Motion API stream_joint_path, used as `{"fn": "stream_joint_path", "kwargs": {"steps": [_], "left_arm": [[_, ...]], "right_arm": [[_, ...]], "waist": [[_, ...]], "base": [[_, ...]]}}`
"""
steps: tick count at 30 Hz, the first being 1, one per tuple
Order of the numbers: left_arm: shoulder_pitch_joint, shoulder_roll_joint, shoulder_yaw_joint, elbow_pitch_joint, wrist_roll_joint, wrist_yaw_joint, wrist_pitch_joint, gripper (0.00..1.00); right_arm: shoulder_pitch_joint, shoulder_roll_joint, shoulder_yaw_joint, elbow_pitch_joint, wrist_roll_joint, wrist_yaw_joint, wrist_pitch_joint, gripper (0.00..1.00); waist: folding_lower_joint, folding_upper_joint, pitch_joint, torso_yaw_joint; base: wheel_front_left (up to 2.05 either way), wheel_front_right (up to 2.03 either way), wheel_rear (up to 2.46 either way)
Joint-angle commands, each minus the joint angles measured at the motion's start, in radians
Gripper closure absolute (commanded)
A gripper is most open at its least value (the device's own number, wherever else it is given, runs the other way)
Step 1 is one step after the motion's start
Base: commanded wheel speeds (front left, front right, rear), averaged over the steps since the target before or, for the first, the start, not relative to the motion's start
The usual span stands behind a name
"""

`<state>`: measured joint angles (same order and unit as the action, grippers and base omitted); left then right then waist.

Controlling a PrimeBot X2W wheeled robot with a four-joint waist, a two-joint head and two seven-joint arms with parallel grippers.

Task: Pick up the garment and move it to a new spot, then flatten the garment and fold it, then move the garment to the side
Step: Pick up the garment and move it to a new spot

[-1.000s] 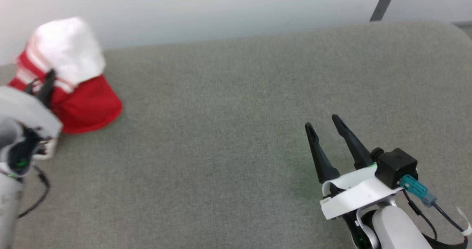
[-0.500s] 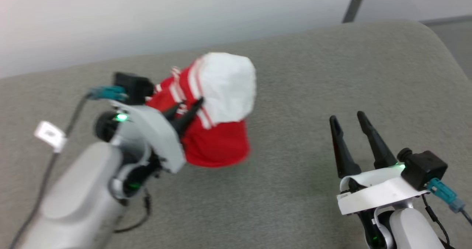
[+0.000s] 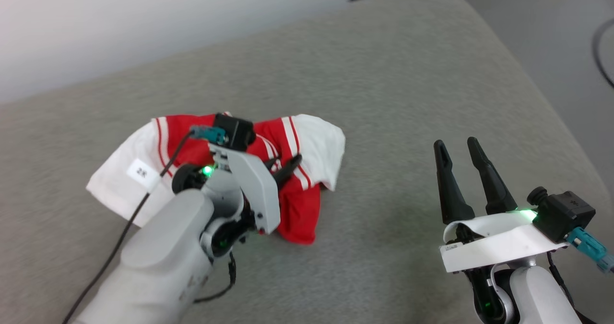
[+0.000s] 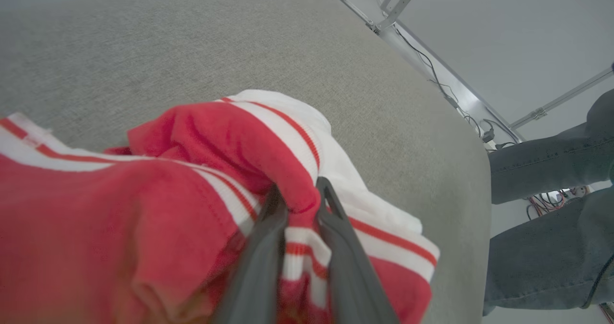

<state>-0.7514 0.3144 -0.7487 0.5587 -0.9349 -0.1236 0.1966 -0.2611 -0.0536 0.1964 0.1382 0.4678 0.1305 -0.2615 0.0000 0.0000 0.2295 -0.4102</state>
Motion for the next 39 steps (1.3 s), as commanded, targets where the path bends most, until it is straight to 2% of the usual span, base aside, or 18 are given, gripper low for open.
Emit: {"fn": "stream_joint_path", "kwargs": {"steps": [1,8,15,19,20,21,22,23,24,29,35,39], "left_arm": [[-0.021,-0.003,-0.001,0.012,-0.001,-0.005,-0.01,1.0],[-0.098,-0.032,-0.021,0.19,-0.009,-0.008,-0.063,1.0],[-0.117,0.007,-0.121,0.365,0.031,-0.003,-0.033,1.0],[-0.104,0.018,-0.188,0.414,0.036,0.001,0.004,1.0],[-0.1,0.02,-0.212,0.412,0.042,0.001,0.01,0.96],[-0.101,0.023,-0.236,0.407,0.046,0.001,0.013,0.81],[-0.106,0.027,-0.259,0.4,0.054,0.001,0.004,0.6],[-0.113,0.03,-0.272,0.396,0.052,0.001,-0.014,0.21],[-0.123,0.03,-0.279,0.394,0.048,0.001,-0.024,0.0],[-0.181,0.033,-0.308,0.369,0.023,0.002,-0.101,0.0],[-0.218,0.004,-0.276,0.3,-0.047,-0.005,-0.25,0.0],[-0.18,0.012,-0.246,0.256,-0.102,-0.005,-0.343,0.0]], "right_arm": [[0.003,0.004,-0.003,-0.004,0.005,0.0,-0.005,0.0],[-0.004,0.004,0.002,-0.014,0.047,0.0,-0.005,0.0],[-0.011,0.003,0.011,-0.022,0.068,0.0,-0.005,0.0],[-0.014,0.004,0.013,-0.022,0.064,0.0,-0.005,0.0],[-0.016,0.004,0.014,-0.022,0.058,0.0,-0.005,0.0],[-0.019,0.003,0.013,-0.022,0.054,0.0,-0.005,0.0],[-0.021,0.003,0.011,-0.022,0.051,0.0,-0.005,0.0],[-0.022,0.003,0.01,-0.021,0.045,0.0,-0.005,0.0],[-0.021,0.003,0.006,-0.021,0.04,0.0,-0.005,0.0],[-0.025,0.003,-0.006,-0.009,-0.006,0.0,-0.005,0.0],[-0.011,0.003,-0.022,0.012,-0.083,0.0,-0.005,0.0],[0.0,-0.002,-0.032,0.03,-0.132,0.0,-0.005,0.0]], "waist": [[0.0,0.0,0.055,-0.087],[0.0,0.0,0.089,-0.146],[0.0,0.0,0.107,-0.162],[0.0,0.0,0.11,-0.152],[0.0,0.0,0.109,-0.146],[0.0,0.0,0.108,-0.139],[0.0,0.0,0.107,-0.13],[0.0,0.0,0.105,-0.12],[0.0,0.0,0.103,-0.109],[0.0,0.0,0.072,-0.03],[0.0,0.0,0.021,0.098],[0.0,0.0,-0.009,0.186]], "base": [[0.0,0.0,0.0],[0.0,0.0,0.0],[0.0,0.0,0.0],[0.0,0.0,0.0],[0.0,0.0,0.0],[0.0,0.0,0.0],[0.0,0.0,0.0],[0.0,0.0,0.0],[0.0,0.0,0.0],[0.0,0.0,0.0],[0.0,0.0,0.0],[0.0,0.0,0.0]]}}
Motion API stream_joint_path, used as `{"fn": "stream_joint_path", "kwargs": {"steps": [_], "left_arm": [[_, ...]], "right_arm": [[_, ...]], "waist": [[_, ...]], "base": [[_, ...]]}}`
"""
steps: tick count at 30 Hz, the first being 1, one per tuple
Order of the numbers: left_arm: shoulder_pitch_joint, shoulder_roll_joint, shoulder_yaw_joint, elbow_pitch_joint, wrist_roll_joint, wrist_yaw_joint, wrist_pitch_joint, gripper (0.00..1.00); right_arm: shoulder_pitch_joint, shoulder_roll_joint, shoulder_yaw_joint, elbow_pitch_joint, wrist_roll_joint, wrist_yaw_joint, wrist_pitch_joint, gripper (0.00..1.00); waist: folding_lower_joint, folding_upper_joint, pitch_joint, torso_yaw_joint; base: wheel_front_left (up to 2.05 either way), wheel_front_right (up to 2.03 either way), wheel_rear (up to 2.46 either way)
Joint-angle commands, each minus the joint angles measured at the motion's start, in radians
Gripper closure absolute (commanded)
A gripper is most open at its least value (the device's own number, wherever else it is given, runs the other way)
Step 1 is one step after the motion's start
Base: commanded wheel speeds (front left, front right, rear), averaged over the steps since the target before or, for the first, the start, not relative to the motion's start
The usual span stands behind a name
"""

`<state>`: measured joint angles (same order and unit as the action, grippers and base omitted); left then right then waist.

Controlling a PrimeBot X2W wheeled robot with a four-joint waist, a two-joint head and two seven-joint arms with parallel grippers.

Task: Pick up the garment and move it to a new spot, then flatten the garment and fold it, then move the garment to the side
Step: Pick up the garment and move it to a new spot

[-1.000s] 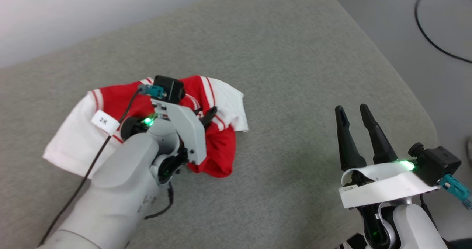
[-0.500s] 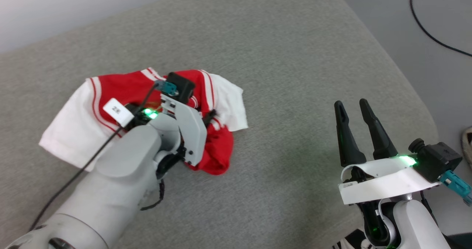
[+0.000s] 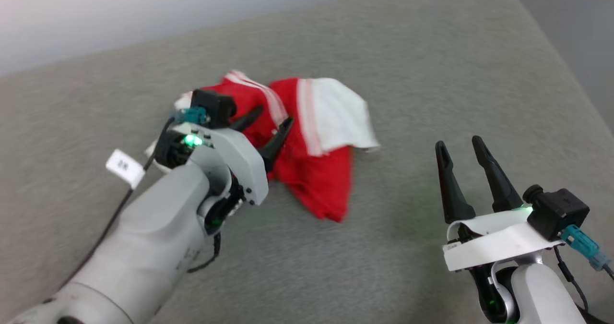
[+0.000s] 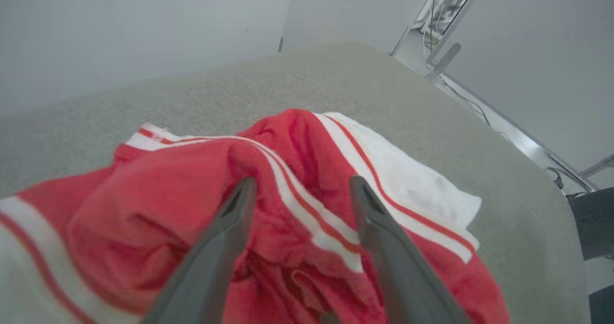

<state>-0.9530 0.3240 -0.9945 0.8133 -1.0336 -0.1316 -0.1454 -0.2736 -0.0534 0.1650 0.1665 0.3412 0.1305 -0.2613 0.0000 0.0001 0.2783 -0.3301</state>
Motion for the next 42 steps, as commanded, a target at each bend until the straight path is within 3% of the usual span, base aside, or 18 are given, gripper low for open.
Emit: {"fn": "stream_joint_path", "kwargs": {"steps": [1,9,18,30,37,42], "left_arm": [[0.035,0.007,-0.001,-0.007,-0.007,0.003,-0.024,0.0],[0.212,0.015,0.071,-0.03,-0.036,0.003,-0.118,0.0],[0.474,0.032,0.393,-0.152,0.127,0.027,-0.118,0.0],[0.821,-0.007,0.817,-0.465,0.518,0.061,-0.119,0.0],[0.912,-0.063,0.934,-0.611,0.679,0.045,-0.119,0.0],[0.96,-0.108,0.979,-0.638,0.767,0.05,-0.119,0.0]], "right_arm": [[0.017,-0.01,-0.009,0.005,-0.015,0.0,-0.005,0.0],[0.057,-0.056,-0.07,0.031,-0.045,0.0,-0.005,0.0],[0.14,-0.106,-0.151,0.033,-0.058,0.0,-0.005,0.0],[0.234,-0.134,-0.217,0.024,-0.059,0.0,-0.005,0.0],[0.242,-0.13,-0.241,-0.006,-0.059,0.0,-0.005,0.0],[0.245,-0.121,-0.24,-0.015,-0.051,0.0,-0.005,0.0]], "waist": [[0.0,-0.0001,-0.067,0.129],[0.0,-0.0001,-0.108,0.279],[0.0,-0.0001,-0.135,0.388],[0.0,-0.0001,-0.202,0.391],[0.0,-0.0001,-0.229,0.375],[0.0,-0.0001,-0.242,0.366]], "base": [[0.0,0.0,0.0],[0.0,0.0,0.0],[0.0,0.0,0.0],[0.0,0.0,0.0],[0.0,0.0,0.0],[0.0,0.0,0.0]]}}
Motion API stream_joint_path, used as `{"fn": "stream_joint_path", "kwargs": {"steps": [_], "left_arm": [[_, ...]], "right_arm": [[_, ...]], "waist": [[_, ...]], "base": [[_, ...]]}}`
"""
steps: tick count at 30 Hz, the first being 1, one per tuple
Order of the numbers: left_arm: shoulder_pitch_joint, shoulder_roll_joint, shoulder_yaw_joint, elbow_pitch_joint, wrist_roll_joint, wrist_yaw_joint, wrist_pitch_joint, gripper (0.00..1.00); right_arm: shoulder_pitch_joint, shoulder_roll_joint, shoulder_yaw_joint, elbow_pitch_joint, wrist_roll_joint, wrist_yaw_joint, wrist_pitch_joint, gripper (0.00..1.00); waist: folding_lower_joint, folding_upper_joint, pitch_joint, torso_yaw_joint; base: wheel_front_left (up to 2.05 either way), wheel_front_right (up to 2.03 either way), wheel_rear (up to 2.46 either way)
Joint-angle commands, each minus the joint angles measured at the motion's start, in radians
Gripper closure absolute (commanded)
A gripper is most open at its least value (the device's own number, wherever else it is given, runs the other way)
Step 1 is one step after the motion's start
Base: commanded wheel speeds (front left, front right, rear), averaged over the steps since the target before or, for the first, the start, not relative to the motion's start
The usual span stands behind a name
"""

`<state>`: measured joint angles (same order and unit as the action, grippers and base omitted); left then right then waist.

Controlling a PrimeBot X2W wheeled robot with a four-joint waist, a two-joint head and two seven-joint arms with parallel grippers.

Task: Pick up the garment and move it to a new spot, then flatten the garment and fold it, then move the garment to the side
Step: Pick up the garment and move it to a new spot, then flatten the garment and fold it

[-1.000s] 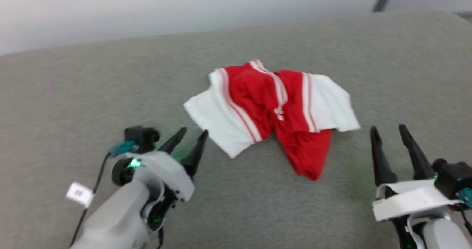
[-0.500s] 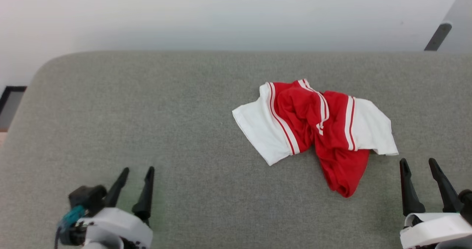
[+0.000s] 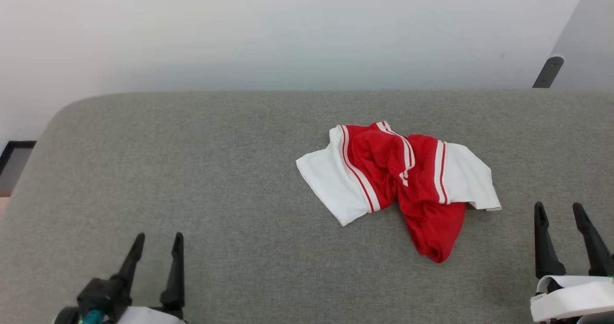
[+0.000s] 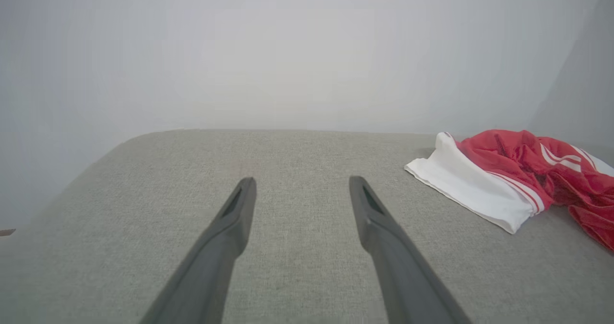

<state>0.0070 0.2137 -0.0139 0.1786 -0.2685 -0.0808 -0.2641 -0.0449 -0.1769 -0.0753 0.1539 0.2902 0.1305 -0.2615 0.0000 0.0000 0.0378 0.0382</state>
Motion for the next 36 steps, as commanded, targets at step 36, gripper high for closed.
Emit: {"fn": "stream_joint_path", "kwargs": {"steps": [36], "left_arm": [[-0.67,0.143,-0.28,0.358,-0.328,-0.049,0.818,0.0]], "right_arm": [[-0.115,0.093,0.054,-0.004,0.027,0.0,-0.005,0.0]], "waist": [[0.0,0.0,0.196,-0.229]], "base": [[0.0,0.0,0.0]]}}
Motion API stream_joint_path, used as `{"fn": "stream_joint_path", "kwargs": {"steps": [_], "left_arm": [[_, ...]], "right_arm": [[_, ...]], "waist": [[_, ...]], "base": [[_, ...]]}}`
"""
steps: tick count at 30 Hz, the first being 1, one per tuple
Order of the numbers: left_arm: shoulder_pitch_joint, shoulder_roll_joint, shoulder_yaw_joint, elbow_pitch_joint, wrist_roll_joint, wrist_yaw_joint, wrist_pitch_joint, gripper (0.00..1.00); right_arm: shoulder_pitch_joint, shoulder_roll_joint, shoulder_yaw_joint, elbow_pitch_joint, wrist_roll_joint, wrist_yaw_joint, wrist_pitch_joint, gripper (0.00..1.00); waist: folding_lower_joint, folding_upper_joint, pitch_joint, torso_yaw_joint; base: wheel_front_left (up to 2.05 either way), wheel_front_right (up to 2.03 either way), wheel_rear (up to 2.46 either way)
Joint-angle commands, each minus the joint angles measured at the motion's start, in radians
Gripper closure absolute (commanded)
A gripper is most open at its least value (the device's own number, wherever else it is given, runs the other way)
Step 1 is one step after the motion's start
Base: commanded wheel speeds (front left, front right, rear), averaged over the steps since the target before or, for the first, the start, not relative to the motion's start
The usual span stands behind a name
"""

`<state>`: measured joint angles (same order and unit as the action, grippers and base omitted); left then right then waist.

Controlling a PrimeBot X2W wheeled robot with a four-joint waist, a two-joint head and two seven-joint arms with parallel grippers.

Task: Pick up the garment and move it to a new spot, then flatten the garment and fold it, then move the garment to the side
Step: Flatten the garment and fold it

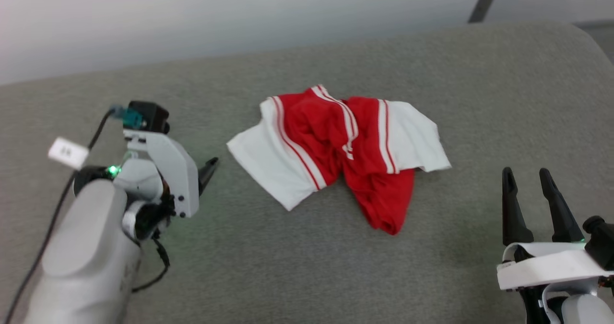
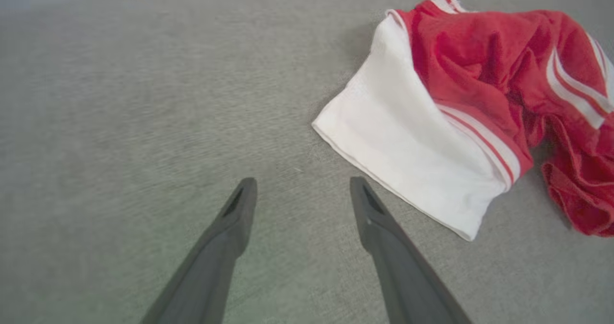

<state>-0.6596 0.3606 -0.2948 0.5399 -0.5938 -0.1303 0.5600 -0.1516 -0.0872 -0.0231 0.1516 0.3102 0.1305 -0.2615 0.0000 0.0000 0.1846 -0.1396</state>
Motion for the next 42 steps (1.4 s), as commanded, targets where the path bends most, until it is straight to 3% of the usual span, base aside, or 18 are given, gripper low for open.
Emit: {"fn": "stream_joint_path", "kwargs": {"steps": [1,8,14,15,18,24,34,39,41,42], "left_arm": [[-0.023,0.005,-0.021,0.008,-0.019,0.001,0.026,0.0],[-0.13,0.053,-0.088,0.121,-0.103,0.0,0.084,0.0],[-0.185,0.044,-0.137,0.204,-0.176,0.0,0.075,0.0],[-0.188,0.043,-0.154,0.207,-0.183,0.0,0.071,0.1],[-0.199,0.044,-0.195,0.224,-0.203,0.0,0.047,1.0],[-0.243,0.088,-0.213,0.277,-0.219,0.001,-0.072,1.0],[-0.292,0.181,-0.222,0.395,-0.19,0.012,-0.162,1.0],[-0.281,0.174,-0.222,0.455,-0.187,0.024,-0.196,1.0],[-0.268,0.162,-0.216,0.468,-0.199,0.02,-0.219,0.22],[-0.262,0.157,-0.214,0.471,-0.204,0.018,-0.238,0.0]], "right_arm": [[-0.011,0.006,0.002,-0.001,0.008,0.0,-0.005,0.0],[-0.042,0.019,0.013,-0.006,0.017,0.0,-0.005,0.0],[-0.059,0.025,0.021,-0.002,0.014,0.0,-0.005,0.0],[-0.061,0.027,0.023,-0.001,0.013,0.0,-0.005,0.0],[-0.062,0.029,0.024,0.002,0.012,0.0,-0.005,0.0],[-0.062,0.032,0.024,0.005,0.008,0.0,-0.005,0.0],[-0.055,0.032,0.041,0.014,0.001,0.0,-0.005,0.0],[-0.049,0.019,0.051,0.023,0.001,0.0,-0.005,0.0],[-0.045,0.004,0.062,0.033,0.002,0.0,-0.005,0.0],[-0.047,-0.007,0.073,0.038,0.002,0.0,-0.005,0.0]], "waist": [[0.0,0.0,0.057,-0.062],[0.0,0.0,0.102,-0.127],[0.0,0.0,0.12,-0.151],[0.0,0.0,0.121,-0.15],[0.0,0.0,0.12,-0.139],[0.0,0.0,0.101,-0.099],[0.0,0.0,0.074,-0.061],[0.0,0.0,0.07,-0.061],[0.0,0.0,0.064,-0.059],[0.0,0.0,0.06,-0.057]], "base": [[0.0,0.0,0.0],[0.0,0.0,0.0],[0.0,0.0,0.0],[0.0,0.0,0.0],[0.0,0.0,0.0],[0.0,0.0,0.0],[0.0,0.0,0.0],[0.0,0.0,0.0],[0.0,0.0,0.0],[0.0,0.0,0.0]]}}
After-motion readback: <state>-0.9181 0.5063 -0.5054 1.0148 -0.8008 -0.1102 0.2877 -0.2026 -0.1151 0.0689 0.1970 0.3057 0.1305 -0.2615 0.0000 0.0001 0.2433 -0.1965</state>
